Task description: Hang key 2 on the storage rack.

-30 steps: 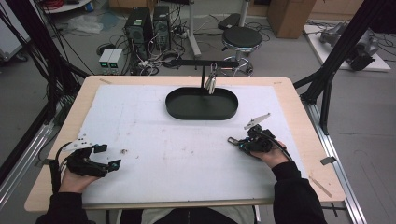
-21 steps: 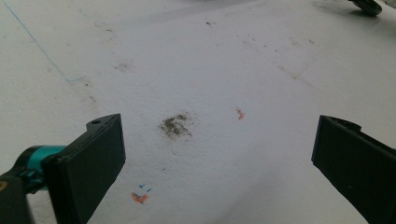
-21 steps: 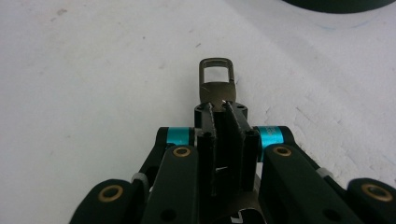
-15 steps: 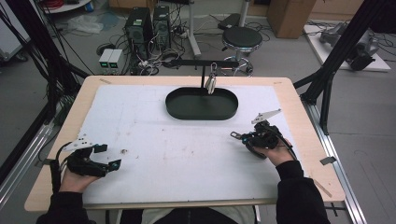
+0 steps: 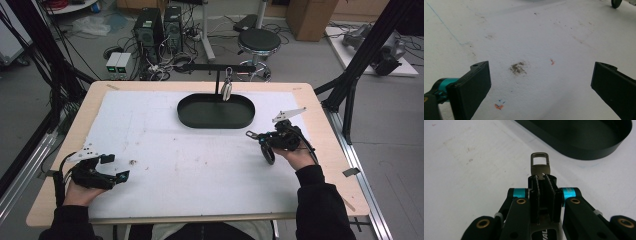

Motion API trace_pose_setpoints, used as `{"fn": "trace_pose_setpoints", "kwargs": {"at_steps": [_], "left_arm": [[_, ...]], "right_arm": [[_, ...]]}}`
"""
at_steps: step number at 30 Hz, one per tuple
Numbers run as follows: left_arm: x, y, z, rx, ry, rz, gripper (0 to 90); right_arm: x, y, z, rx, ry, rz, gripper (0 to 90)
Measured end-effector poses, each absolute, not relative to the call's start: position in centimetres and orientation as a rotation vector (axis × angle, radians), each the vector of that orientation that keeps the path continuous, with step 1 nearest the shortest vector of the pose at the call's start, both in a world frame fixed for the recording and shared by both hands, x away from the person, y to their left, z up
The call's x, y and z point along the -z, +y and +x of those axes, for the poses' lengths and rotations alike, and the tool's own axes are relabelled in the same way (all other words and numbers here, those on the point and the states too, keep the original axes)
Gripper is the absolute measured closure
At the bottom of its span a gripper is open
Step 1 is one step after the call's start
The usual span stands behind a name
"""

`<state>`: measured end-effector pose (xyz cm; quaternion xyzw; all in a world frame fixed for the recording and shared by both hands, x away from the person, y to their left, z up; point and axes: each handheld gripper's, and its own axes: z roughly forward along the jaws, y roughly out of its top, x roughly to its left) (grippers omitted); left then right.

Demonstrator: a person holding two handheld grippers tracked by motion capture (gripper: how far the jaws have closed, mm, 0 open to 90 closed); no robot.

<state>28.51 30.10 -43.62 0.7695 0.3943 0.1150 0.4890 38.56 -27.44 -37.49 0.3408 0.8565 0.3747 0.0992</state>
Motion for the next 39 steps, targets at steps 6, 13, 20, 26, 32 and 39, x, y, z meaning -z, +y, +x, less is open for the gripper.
{"fn": "trace_pose_setpoints", "kwargs": {"at_steps": [6,13,20,26,32,39], "left_arm": [[43.6,30.1,28.5,-0.279,0.959,1.868,3.2],[43.6,30.1,28.5,-0.279,0.959,1.868,3.2],[43.6,30.1,28.6,-0.279,0.959,1.868,3.2],[43.6,30.1,28.6,-0.277,0.960,1.869,3.2],[43.7,30.2,28.6,-0.275,0.960,1.868,3.2],[43.7,30.1,28.6,-0.277,0.958,1.871,3.2]], "right_arm": [[36.4,-27.0,39.3,-1.148,2.507,0.999,83.0],[35.0,-26.4,39.8,-1.171,2.492,0.976,83.0],[32.9,-25.9,40.4,-1.166,2.475,0.936,83.0],[31.7,-25.6,41.1,-1.168,2.458,0.923,83.0],[30.7,-25.6,41.9,-1.159,2.449,0.921,83.0],[30.1,-25.8,42.7,-1.173,2.431,0.950,83.0]]}}
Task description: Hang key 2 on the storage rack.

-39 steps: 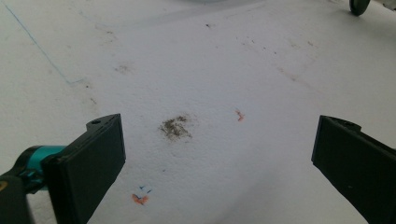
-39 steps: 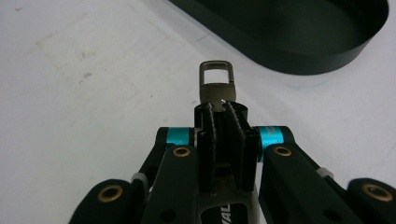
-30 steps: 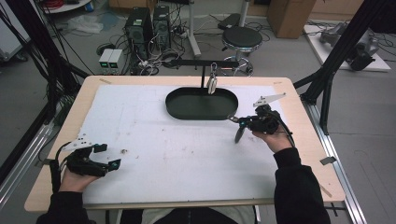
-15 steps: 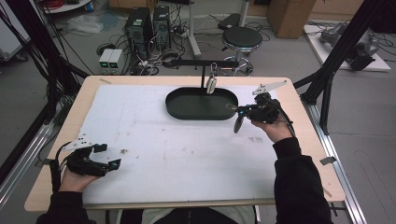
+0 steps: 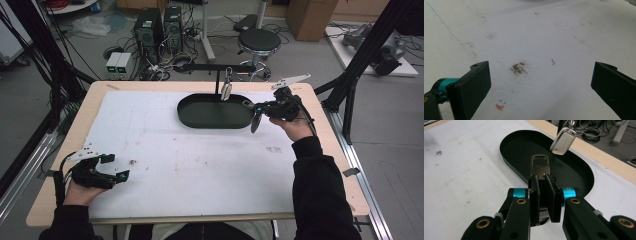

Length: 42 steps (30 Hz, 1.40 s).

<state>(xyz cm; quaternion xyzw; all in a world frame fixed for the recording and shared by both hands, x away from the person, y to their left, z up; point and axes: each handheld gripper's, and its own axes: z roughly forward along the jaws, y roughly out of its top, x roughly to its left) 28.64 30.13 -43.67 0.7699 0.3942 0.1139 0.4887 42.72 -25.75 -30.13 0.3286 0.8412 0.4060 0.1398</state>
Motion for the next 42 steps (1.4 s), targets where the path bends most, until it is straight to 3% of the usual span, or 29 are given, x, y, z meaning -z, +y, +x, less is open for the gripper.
{"fn": "trace_pose_setpoints", "kwargs": {"at_steps": [24,33,42], "left_arm": [[43.7,30.1,28.7,-0.283,0.958,1.865,3.2],[43.7,30.2,28.8,-0.283,0.960,1.865,3.2],[43.6,30.3,28.7,-0.284,0.960,1.861,3.2]], "right_arm": [[28.6,-25.1,46.1,-1.107,2.416,1.002,82.9],[25.9,-24.2,47.4,-1.091,2.385,0.981,82.9],[25.4,-24.1,48.6,-1.042,2.331,1.017,82.8]]}}
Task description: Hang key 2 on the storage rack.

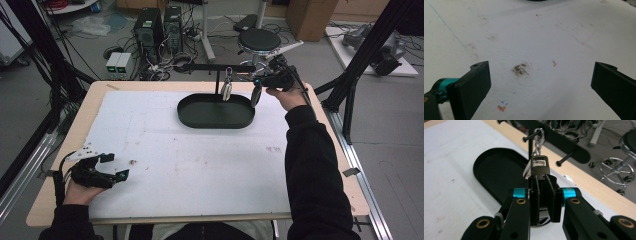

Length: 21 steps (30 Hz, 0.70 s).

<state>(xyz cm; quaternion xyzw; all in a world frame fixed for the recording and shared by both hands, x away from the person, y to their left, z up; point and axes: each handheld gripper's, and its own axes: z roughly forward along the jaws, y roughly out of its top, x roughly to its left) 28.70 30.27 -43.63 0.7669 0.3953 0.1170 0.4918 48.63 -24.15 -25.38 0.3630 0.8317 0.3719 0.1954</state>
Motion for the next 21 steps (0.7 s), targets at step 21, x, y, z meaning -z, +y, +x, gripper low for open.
{"fn": "trace_pose_setpoints", "kwargs": {"at_steps": [21], "left_arm": [[43.6,30.3,28.6,-0.288,0.959,1.858,3.2]], "right_arm": [[27.1,-23.2,49.7,-0.879,2.249,1.050,82.7]]}}
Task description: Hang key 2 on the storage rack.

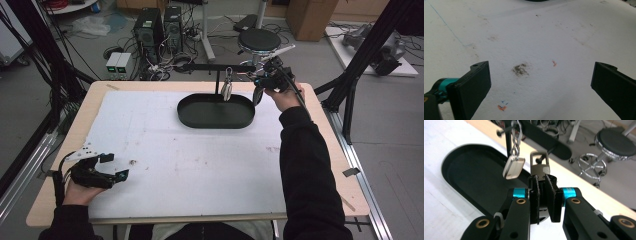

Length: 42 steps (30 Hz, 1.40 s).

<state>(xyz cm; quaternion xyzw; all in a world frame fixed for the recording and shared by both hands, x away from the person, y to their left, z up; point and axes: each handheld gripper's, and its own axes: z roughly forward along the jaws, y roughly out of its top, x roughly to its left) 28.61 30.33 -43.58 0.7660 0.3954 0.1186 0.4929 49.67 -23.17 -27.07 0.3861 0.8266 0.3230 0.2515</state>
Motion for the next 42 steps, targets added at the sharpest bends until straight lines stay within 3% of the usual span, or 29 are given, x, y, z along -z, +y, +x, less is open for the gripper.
{"fn": "trace_pose_setpoints", "kwargs": {"at_steps": [32,39,42], "left_arm": [[43.7,30.6,28.5,-0.293,0.959,1.862,3.2],[43.7,30.7,28.5,-0.292,0.962,1.855,3.2],[43.7,30.7,28.5,-0.295,0.961,1.855,3.2]], "right_arm": [[29.8,-21.8,52.5,-0.782,2.135,1.127,81.6],[30.0,-21.5,52.1,-0.748,2.164,1.064,59.7],[30.2,-21.3,51.8,-0.726,2.162,1.104,37.8]]}}
